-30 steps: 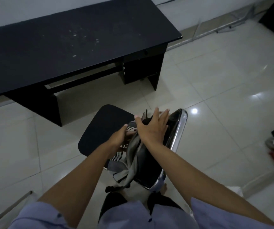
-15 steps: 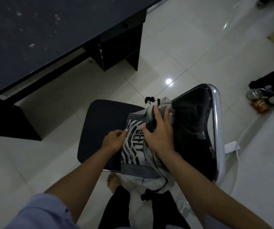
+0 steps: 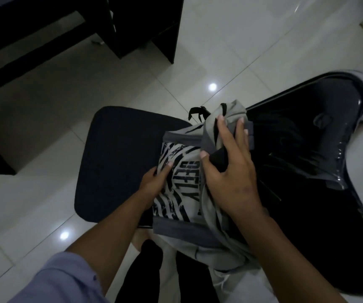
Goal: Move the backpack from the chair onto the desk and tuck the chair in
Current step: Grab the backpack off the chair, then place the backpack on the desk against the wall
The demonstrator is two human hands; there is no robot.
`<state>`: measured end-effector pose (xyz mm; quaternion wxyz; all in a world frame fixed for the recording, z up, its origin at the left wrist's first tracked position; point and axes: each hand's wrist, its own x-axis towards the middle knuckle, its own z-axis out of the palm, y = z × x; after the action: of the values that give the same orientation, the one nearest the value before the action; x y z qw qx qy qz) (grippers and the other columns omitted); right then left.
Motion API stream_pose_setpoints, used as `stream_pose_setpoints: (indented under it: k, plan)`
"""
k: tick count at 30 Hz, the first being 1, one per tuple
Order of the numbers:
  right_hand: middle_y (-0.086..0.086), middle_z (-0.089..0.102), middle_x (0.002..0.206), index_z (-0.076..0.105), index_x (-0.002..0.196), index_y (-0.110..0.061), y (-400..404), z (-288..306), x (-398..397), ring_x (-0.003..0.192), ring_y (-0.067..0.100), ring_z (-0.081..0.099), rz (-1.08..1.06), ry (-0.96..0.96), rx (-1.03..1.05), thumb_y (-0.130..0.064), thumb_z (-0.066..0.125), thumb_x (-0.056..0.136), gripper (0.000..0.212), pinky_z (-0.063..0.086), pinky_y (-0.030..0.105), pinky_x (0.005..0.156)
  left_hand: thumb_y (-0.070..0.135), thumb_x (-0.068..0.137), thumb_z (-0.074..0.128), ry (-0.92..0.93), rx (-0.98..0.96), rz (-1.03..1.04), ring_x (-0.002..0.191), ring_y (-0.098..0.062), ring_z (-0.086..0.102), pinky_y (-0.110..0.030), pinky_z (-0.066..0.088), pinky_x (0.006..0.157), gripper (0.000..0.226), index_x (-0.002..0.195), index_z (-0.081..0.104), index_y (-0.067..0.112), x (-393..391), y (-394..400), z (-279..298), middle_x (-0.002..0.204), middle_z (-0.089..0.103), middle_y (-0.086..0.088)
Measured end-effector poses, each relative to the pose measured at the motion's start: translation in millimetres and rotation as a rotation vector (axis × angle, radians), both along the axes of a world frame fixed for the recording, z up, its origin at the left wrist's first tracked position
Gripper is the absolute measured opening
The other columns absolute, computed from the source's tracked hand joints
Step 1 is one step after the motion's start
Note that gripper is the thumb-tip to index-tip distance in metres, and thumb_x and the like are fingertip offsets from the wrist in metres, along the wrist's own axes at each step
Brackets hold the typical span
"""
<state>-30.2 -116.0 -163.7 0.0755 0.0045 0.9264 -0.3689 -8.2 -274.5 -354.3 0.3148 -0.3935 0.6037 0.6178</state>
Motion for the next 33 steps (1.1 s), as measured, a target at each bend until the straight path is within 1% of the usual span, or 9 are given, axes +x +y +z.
stream_pose_setpoints:
  k: [2, 4, 8, 12, 15, 18, 25, 30, 33]
  plan:
    - [-0.007, -0.001, 0.168, 0.021, 0.153, -0.048, -1.6, 0.4, 1.9, 0.154, 0.013, -0.007, -0.002, -0.005, 0.017, -0.022, 0.064, 0.096, 0.076, 0.007, 0.026, 0.118, 0.076, 0.065, 0.074, -0.030, 0.078, 0.046, 0.104, -0.024, 0.071, -0.042, 0.057, 0.098, 0.085, 0.129, 0.068, 0.020, 1.8, 0.4, -1.3, 0.121, 0.073, -0.006]
    - [-0.007, 0.003, 0.168, 0.023, 0.153, -0.046, -3.6, 2.6, 3.3, 0.154, 0.014, -0.004, 0.002, -0.014, 0.020, -0.016, 0.059, 0.099, 0.072, 0.006, 0.019, 0.115, 0.072, 0.064, 0.078, -0.014, 0.078, 0.072, 0.098, -0.023, 0.074, -0.042, 0.059, 0.094, 0.077, 0.121, 0.073, 0.019, 3.8, 0.6, 0.2, 0.111, 0.076, -0.006]
    - [-0.006, 0.015, 0.167, 0.029, 0.154, -0.039, -4.1, 8.5, 4.2, 0.154, 0.010, 0.006, 0.004, -0.011, -0.008, 0.001, 0.054, 0.097, 0.074, 0.018, 0.028, 0.123, 0.040, 0.096, 0.065, 0.121, -0.091, 0.045, 0.087, -0.019, 0.073, -0.032, 0.061, 0.080, 0.032, 0.106, 0.078, 0.013, 9.4, 5.4, 8.2, 0.096, 0.077, -0.006]
    - [0.001, 0.031, 0.162, 0.038, 0.152, -0.027, -0.4, 26.9, 5.5, 0.149, 0.008, 0.024, -0.061, 0.071, -0.055, 0.014, 0.055, 0.090, 0.076, 0.030, 0.034, 0.120, 0.032, 0.100, 0.060, 0.205, -0.210, -0.026, 0.067, -0.016, 0.064, -0.025, 0.049, 0.060, 0.032, 0.075, 0.074, 0.017, 7.2, 6.2, 32.0, 0.067, 0.068, 0.002]
    - [0.005, 0.039, 0.158, 0.042, 0.150, -0.016, 10.9, 49.2, 2.8, 0.148, 0.011, 0.030, -0.100, 0.146, -0.100, 0.015, 0.055, 0.089, 0.069, 0.033, 0.034, 0.119, 0.033, 0.099, 0.060, 0.261, -0.326, -0.099, 0.072, -0.026, 0.069, -0.036, 0.054, 0.065, 0.034, 0.080, 0.076, 0.010, 2.9, 5.1, 54.9, 0.073, 0.072, -0.008]
    - [0.005, 0.039, 0.158, 0.042, 0.150, -0.015, 25.2, 73.5, -3.2, 0.147, 0.014, 0.034, -0.122, 0.166, -0.127, 0.019, 0.054, 0.086, 0.074, 0.034, 0.034, 0.118, 0.030, 0.100, 0.057, 0.308, -0.472, -0.130, 0.068, -0.023, 0.063, -0.029, 0.042, 0.056, 0.036, 0.069, 0.068, 0.015, -9.5, 3.0, 90.5, 0.068, 0.066, -0.003]
    - [0.009, 0.025, 0.164, 0.034, 0.155, -0.024, 45.5, 123.3, -29.4, 0.146, 0.007, 0.019, 0.004, 0.228, -0.073, 0.021, 0.049, 0.082, 0.086, 0.013, -0.009, 0.098, 0.033, 0.101, 0.052, 0.463, -0.875, -0.100, 0.071, -0.035, 0.061, -0.036, 0.044, 0.060, 0.041, 0.066, 0.050, 0.012, -56.5, -19.0, 191.4, 0.070, 0.060, -0.013]
    - [0.012, 0.030, 0.162, 0.035, 0.154, -0.026, 66.2, 171.6, -66.2, 0.148, 0.020, 0.029, 0.074, 0.332, -0.169, 0.017, 0.050, 0.082, 0.085, 0.014, -0.006, 0.103, 0.036, 0.101, 0.049, 0.579, -1.136, -0.060, 0.078, -0.038, 0.062, -0.041, 0.049, 0.065, 0.036, 0.083, 0.061, 0.007, -84.3, -22.1, 281.9, 0.083, 0.068, -0.019]
    - [0.011, 0.032, 0.161, 0.035, 0.155, -0.026, 84.0, 202.1, -91.9, 0.150, 0.020, 0.027, 0.111, 0.378, -0.203, 0.015, 0.049, 0.084, 0.083, 0.019, 0.012, 0.115, 0.035, 0.101, 0.049, 0.635, -1.245, -0.046, 0.075, -0.039, 0.061, -0.041, 0.045, 0.061, 0.035, 0.078, 0.054, 0.009, -97.7, -16.4, 327.3, 0.078, 0.065, -0.018]
